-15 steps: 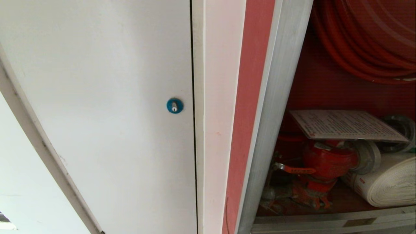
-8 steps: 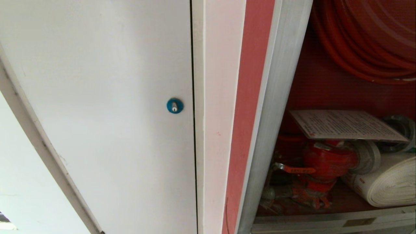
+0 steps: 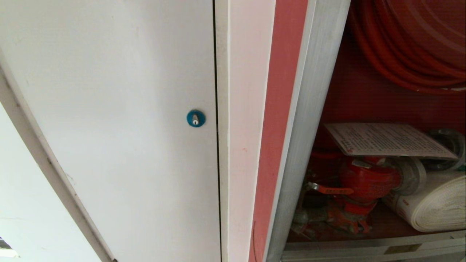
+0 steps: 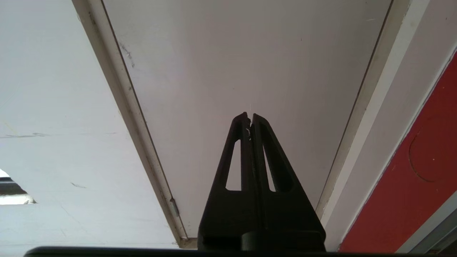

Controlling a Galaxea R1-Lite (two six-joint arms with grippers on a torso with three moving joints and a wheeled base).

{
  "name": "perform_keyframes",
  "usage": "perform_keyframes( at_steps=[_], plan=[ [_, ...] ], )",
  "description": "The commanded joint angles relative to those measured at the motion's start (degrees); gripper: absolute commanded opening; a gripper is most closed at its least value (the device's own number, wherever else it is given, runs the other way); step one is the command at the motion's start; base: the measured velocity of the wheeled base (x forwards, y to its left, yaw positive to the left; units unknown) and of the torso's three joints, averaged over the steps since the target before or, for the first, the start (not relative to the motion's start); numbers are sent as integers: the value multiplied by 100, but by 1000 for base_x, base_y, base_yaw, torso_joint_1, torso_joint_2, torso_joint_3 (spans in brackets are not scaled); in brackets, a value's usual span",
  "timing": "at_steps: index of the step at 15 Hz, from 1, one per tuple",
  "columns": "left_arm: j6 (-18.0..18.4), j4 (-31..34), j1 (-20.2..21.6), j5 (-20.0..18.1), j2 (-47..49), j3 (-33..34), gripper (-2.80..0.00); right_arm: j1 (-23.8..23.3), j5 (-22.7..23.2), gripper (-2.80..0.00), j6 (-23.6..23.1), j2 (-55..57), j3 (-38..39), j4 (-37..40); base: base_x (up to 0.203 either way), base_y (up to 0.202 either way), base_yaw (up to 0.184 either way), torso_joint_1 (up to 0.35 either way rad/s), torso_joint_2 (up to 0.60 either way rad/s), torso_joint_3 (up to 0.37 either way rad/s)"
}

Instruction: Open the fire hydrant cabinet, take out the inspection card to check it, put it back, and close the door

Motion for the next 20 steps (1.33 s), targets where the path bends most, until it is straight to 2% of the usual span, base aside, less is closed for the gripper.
perform_keyframes(
  at_steps=[1,6,8,9,20],
  plan=[
    [5,-5,2,1,7,44,-280,-201,-57,-280,-52,27,-96,2,0,0,0,0,0,0],
    [-4,-5,2,0,7,44,-280,-509,42,-280,-160,-126,69,17,0,0,0,0,0,0],
    [3,-5,2,0,7,44,-280,-780,82,-280,-179,-146,76,2,0,0,0,0,0,0],
    [2,-5,2,4,7,44,-280,-837,271,-280,-185,-191,154,7,0,0,0,0,0,0],
    [-4,-5,2,2,7,42,-280,-823,761,-280,-192,-1419,1636,-18,0,0,0,0,0,0]
  ],
)
